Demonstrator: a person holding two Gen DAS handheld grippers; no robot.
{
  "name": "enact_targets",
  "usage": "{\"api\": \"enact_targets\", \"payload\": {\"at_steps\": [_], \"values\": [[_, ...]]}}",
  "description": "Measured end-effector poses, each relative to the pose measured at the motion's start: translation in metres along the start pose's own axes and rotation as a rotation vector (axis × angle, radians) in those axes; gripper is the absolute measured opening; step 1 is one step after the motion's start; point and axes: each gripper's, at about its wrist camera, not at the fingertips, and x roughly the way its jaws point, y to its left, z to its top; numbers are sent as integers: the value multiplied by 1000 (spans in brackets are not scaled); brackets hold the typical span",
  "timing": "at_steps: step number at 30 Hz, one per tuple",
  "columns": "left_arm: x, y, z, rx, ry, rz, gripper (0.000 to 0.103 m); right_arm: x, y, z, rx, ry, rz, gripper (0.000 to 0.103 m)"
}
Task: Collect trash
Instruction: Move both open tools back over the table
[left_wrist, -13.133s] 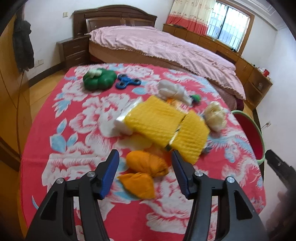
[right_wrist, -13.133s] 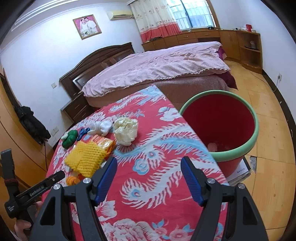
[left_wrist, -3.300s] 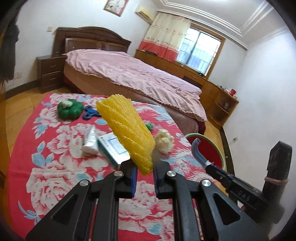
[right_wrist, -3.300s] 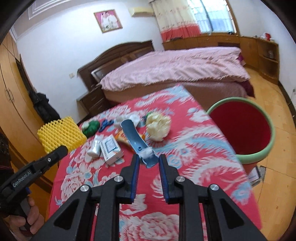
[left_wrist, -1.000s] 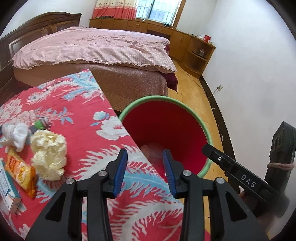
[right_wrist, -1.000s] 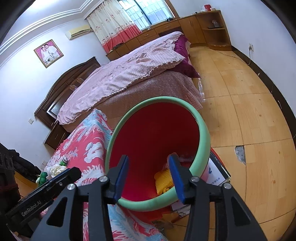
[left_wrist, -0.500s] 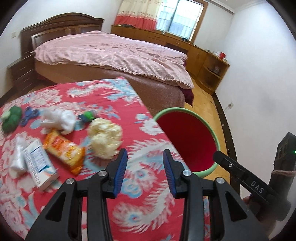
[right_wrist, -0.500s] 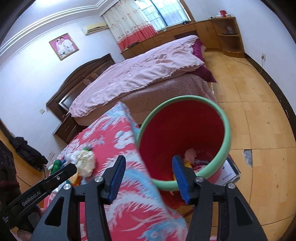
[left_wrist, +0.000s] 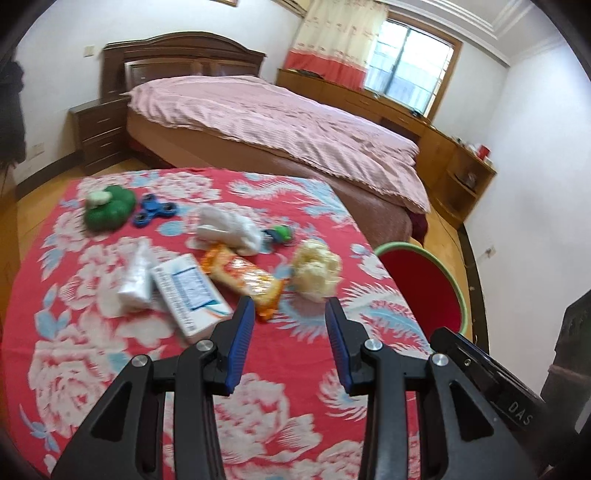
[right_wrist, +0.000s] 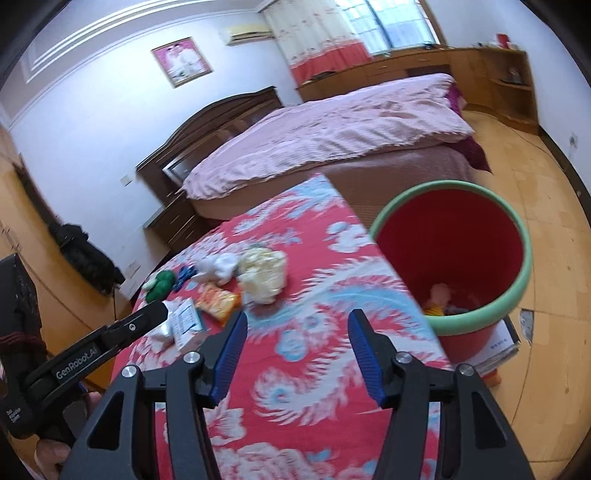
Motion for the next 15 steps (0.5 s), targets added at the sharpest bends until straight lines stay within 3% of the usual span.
{"api": "enact_targets", "payload": {"at_steps": [15], "values": [[-3,83,2,-128,-6,123,40,32,45,0,-95,57,-2,63]]}}
